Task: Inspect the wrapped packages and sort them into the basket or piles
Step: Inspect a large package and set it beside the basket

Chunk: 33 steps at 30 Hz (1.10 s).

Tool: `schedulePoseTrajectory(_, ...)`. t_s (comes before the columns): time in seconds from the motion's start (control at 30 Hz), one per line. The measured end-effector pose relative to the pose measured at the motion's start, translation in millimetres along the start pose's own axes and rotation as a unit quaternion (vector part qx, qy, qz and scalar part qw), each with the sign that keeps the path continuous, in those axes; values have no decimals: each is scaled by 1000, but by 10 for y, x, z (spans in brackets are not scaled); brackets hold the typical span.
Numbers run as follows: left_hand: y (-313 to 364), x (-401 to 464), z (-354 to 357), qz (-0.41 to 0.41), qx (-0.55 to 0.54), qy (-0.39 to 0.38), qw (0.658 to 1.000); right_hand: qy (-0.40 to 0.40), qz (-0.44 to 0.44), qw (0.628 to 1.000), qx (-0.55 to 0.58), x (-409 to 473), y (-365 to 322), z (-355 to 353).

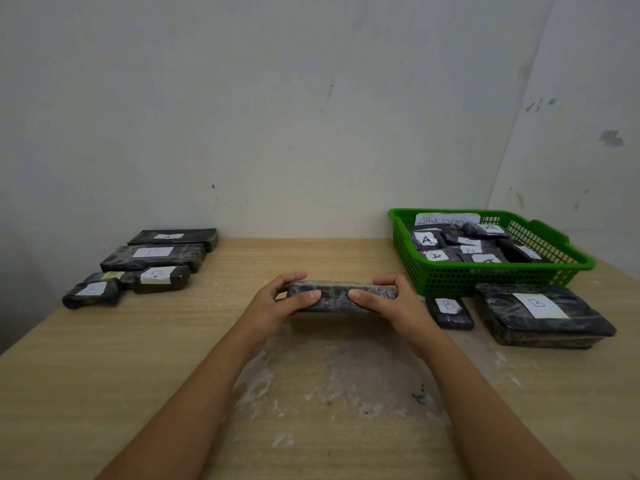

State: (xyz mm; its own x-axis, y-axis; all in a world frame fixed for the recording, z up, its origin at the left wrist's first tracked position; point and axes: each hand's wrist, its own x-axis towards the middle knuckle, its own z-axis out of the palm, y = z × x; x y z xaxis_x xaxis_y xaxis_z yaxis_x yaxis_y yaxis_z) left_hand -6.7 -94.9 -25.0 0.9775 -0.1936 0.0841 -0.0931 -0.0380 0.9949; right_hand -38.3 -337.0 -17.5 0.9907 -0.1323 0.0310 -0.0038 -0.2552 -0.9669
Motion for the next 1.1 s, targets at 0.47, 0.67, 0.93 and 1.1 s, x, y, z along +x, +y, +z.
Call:
schedulePoseTrajectory(0.47,28,-64,140,59,23,48,997,33,-8,999,-26,-23,-52,47)
schedulePoseTrajectory(0.67,33,-81,154,59,25,45,997,36,-31,999,-5,-52,-68,52)
schedulePoseTrajectory(0.93,72,-48,120,73,5,66,995,-13,-48,999,12,-57,-82,-38)
schedulePoseTrajectory(1.1,115,-72,70,75,-34,41,996,-29,-86,996,24,-61,-97,-72)
